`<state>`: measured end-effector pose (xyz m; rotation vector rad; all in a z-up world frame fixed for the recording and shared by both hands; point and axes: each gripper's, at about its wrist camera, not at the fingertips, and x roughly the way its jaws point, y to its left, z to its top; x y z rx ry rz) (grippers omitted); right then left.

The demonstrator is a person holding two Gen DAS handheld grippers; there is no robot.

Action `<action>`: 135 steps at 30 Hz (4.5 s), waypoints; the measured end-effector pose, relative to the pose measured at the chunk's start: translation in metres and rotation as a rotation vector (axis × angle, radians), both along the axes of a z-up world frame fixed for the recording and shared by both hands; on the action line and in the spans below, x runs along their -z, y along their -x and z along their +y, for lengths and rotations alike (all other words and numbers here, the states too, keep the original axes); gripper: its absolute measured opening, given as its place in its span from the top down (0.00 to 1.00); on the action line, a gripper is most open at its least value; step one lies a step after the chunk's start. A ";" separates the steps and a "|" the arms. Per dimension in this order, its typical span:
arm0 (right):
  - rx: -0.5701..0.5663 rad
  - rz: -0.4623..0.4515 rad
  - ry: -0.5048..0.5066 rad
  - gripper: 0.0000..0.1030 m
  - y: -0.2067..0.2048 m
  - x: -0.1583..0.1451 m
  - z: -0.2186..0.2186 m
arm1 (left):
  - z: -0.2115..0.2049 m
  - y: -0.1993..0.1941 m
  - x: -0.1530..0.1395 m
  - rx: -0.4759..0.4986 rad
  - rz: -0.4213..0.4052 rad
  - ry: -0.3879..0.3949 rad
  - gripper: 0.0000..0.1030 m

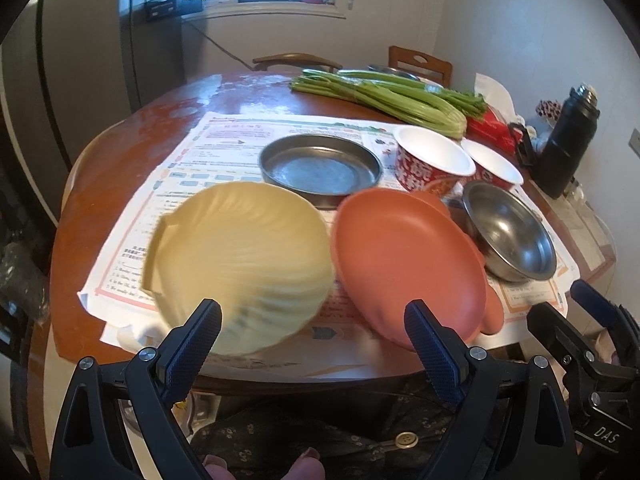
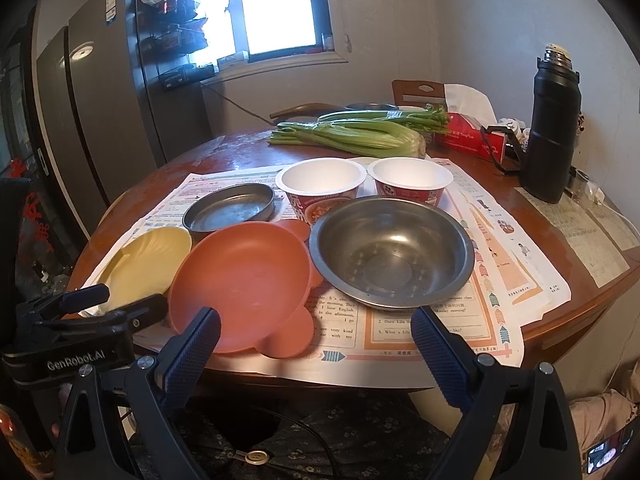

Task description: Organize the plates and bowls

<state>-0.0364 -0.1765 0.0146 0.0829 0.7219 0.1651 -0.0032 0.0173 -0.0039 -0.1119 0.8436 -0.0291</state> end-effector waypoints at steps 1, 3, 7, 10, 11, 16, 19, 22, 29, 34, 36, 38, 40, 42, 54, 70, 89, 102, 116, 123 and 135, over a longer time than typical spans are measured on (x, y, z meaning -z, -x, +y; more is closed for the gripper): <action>-0.005 -0.002 0.000 0.07 0.000 -0.001 0.001 | 0.005 0.000 -0.001 -0.014 -0.005 0.006 0.10; -0.018 -0.006 0.006 0.07 -0.001 -0.003 0.003 | 0.015 0.000 -0.003 -0.034 -0.012 0.017 0.10; -0.071 -0.028 0.034 0.07 -0.005 -0.011 0.018 | 0.042 -0.001 -0.004 -0.097 -0.017 0.043 0.10; -0.133 -0.041 0.060 0.07 -0.010 -0.017 0.034 | 0.061 -0.001 -0.002 -0.143 -0.016 0.063 0.10; -0.157 -0.044 0.065 0.07 -0.013 -0.018 0.040 | 0.066 -0.002 -0.001 -0.156 -0.012 0.073 0.10; -0.302 0.024 -0.005 0.06 -0.039 -0.021 0.067 | 0.094 -0.004 0.005 -0.211 0.001 0.100 0.10; -0.350 0.044 0.002 0.06 -0.055 -0.020 0.085 | 0.104 -0.008 0.010 -0.216 0.010 0.107 0.10; -0.404 0.069 0.019 0.07 -0.068 -0.015 0.102 | 0.110 -0.013 0.016 -0.201 0.030 0.132 0.10; -0.461 0.087 0.114 0.11 -0.085 -0.003 0.129 | 0.119 -0.022 0.027 -0.188 0.054 0.139 0.10; -0.502 0.116 0.162 0.24 -0.102 0.005 0.143 | 0.121 -0.029 0.030 -0.177 0.066 0.151 0.10; -0.512 0.134 0.162 0.31 -0.110 0.009 0.145 | 0.121 -0.030 0.031 -0.170 0.066 0.153 0.10; -0.527 0.151 0.160 0.35 -0.115 0.013 0.151 | 0.120 -0.030 0.030 -0.164 0.062 0.153 0.10; -0.543 0.159 0.161 0.39 -0.118 0.015 0.155 | 0.119 -0.029 0.030 -0.158 0.057 0.157 0.16; -0.555 0.154 0.175 0.41 -0.120 0.017 0.160 | 0.118 -0.031 0.031 -0.151 0.061 0.159 0.22; -0.596 0.181 0.189 0.52 -0.132 0.027 0.173 | 0.105 -0.036 0.040 -0.108 0.105 0.164 0.63; -0.590 0.225 0.010 0.52 -0.131 0.015 0.174 | 0.145 -0.043 0.023 -0.202 0.054 0.195 0.66; -0.576 0.226 -0.056 0.52 -0.145 0.007 0.205 | 0.185 -0.089 0.018 -0.266 0.024 0.175 0.66; -0.567 0.233 -0.094 0.52 -0.146 0.014 0.202 | 0.185 -0.108 0.022 -0.276 0.038 0.145 0.65; -0.566 0.257 -0.086 0.52 -0.149 0.020 0.205 | 0.182 -0.111 0.032 -0.275 0.059 0.124 0.65; -0.566 0.258 -0.085 0.52 -0.151 0.022 0.205 | 0.181 -0.110 0.036 -0.276 0.066 0.124 0.64; -0.546 0.273 -0.117 0.52 -0.157 0.027 0.198 | 0.178 -0.110 0.040 -0.262 0.066 0.122 0.59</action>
